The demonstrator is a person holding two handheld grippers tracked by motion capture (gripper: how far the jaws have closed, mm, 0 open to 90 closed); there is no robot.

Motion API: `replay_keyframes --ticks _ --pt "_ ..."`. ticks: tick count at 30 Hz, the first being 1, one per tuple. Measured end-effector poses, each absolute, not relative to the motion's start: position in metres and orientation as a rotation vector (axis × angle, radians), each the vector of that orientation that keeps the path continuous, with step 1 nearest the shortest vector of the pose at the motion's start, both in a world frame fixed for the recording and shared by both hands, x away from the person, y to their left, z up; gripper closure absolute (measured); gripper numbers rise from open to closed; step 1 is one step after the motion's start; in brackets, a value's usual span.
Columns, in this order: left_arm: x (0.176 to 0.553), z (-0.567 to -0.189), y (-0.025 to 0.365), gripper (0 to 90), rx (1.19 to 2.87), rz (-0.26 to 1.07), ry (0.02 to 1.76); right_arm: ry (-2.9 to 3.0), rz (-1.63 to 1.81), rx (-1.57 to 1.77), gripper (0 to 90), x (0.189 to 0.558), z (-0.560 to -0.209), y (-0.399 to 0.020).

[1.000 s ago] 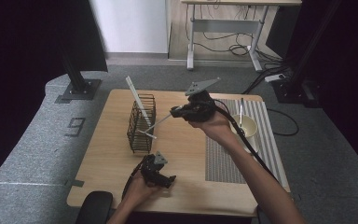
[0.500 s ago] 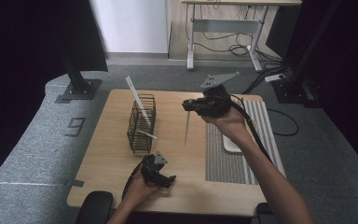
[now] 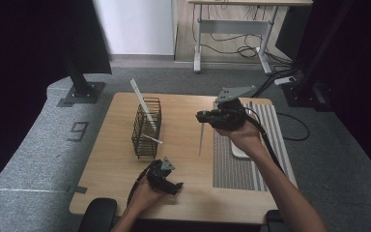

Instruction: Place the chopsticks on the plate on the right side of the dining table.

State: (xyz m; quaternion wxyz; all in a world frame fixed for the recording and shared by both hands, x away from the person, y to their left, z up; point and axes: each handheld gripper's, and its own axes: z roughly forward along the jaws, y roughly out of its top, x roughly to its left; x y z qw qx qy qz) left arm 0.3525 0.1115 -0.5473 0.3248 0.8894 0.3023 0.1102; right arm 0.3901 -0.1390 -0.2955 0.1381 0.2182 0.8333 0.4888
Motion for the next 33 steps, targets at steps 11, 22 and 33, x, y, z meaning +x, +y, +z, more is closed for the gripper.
replay_keyframes --ticks 11,22,33 --pt "0.355 -0.531 0.106 17.6 2.265 0.283 0.762 2.408 1.407 0.639 82.6 0.383 -0.316 -0.145" --pt "0.360 -0.506 0.089 31.8 2.216 0.288 0.657 2.423 1.413 0.623 82.6 0.375 -0.328 -0.134" --pt "0.363 -0.498 0.074 50.5 2.197 0.270 0.593 2.449 1.433 0.613 82.6 0.370 -0.335 -0.121"
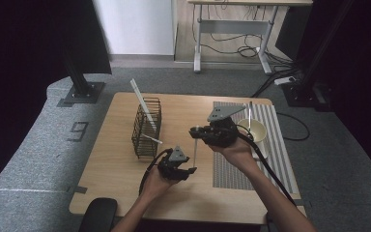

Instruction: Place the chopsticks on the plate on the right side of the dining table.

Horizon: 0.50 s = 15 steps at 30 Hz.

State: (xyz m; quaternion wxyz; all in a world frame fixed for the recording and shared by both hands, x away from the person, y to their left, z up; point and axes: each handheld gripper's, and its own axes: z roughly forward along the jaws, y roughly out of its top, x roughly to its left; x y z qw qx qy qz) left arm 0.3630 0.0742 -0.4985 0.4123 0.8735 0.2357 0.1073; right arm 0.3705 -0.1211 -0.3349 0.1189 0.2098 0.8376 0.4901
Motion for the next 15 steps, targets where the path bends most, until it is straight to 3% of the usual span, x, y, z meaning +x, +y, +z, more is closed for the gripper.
replay_keyframes --ticks 5,15 --pt "0.3617 -0.4980 0.0714 63.1 2.194 0.273 0.576 2.466 1.443 0.610 82.6 0.3705 -0.3392 -0.1151" --pt "0.3615 -0.4972 0.0705 80.2 2.199 0.271 0.568 2.486 1.460 0.606 82.6 0.3708 -0.3431 -0.1099"
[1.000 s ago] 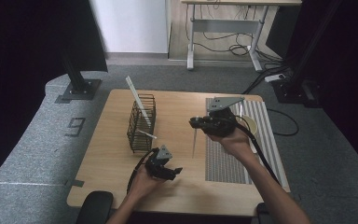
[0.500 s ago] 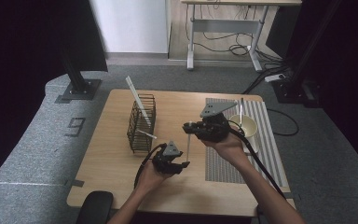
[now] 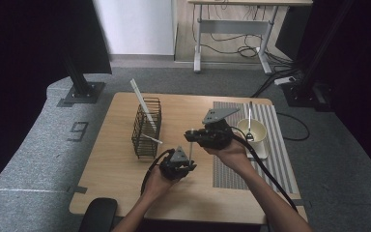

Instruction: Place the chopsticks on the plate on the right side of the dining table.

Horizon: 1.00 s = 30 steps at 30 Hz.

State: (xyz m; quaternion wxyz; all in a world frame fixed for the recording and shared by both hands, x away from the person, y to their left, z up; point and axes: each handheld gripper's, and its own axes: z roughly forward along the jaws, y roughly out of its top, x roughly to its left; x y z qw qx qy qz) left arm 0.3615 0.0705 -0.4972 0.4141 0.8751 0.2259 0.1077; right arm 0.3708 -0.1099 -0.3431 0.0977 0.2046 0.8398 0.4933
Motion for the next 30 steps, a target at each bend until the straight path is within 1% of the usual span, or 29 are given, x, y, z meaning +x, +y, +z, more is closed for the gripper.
replay_keyframes --ticks 2,6,8,9,12,14,16,18,21,24,30 --pt "0.361 -0.497 0.070 84.4 2.201 0.276 0.567 2.488 1.460 0.605 82.6 0.371 -0.344 -0.109" --pt "0.361 -0.497 0.071 85.4 2.198 0.270 0.577 2.487 1.459 0.602 82.5 0.371 -0.344 -0.108" --pt "0.361 -0.497 0.072 85.5 2.203 0.278 0.575 2.481 1.444 0.597 80.2 0.370 -0.344 -0.108" --pt "0.361 -0.497 0.072 85.5 2.206 0.279 0.576 2.475 1.432 0.594 78.2 0.370 -0.345 -0.108" --pt "0.361 -0.496 0.072 85.6 2.208 0.280 0.576 2.442 1.371 0.590 67.4 0.369 -0.345 -0.106" --pt "0.361 -0.496 0.072 85.6 2.206 0.280 0.575 2.432 1.346 0.596 62.0 0.369 -0.346 -0.106" --pt "0.361 -0.495 0.072 85.7 2.208 0.279 0.574 2.414 1.321 0.607 54.8 0.369 -0.347 -0.106" --pt "0.361 -0.495 0.073 85.7 2.213 0.280 0.571 2.395 1.293 0.618 45.6 0.371 -0.347 -0.106" --pt "0.361 -0.495 0.074 85.7 2.210 0.277 0.580 2.347 1.227 0.649 38.0 0.372 -0.347 -0.108" --pt "0.362 -0.494 0.075 85.8 2.211 0.283 0.587 2.312 1.185 0.687 34.5 0.374 -0.348 -0.112" --pt "0.361 -0.492 0.076 85.9 2.206 0.297 0.580 2.269 1.138 0.742 32.0 0.379 -0.350 -0.125"
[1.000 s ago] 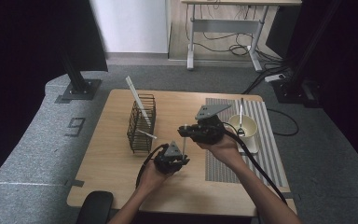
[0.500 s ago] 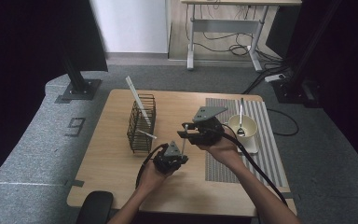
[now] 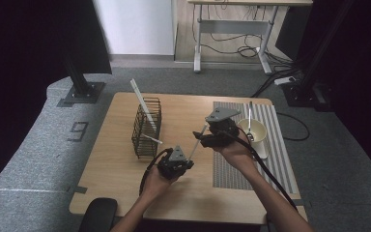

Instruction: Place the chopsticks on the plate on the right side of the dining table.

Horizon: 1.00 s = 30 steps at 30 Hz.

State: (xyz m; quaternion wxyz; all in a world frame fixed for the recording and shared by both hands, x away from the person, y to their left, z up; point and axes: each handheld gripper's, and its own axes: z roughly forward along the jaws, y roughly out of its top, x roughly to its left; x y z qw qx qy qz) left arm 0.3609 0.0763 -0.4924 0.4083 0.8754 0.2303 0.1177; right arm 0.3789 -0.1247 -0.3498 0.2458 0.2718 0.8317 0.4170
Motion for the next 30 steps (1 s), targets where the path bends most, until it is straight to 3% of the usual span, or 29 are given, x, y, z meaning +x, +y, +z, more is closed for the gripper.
replay_keyframes --ticks 30 --pt "0.359 -0.484 0.086 85.5 2.153 0.305 0.555 2.173 1.112 1.034 31.2 0.418 -0.404 -0.206"
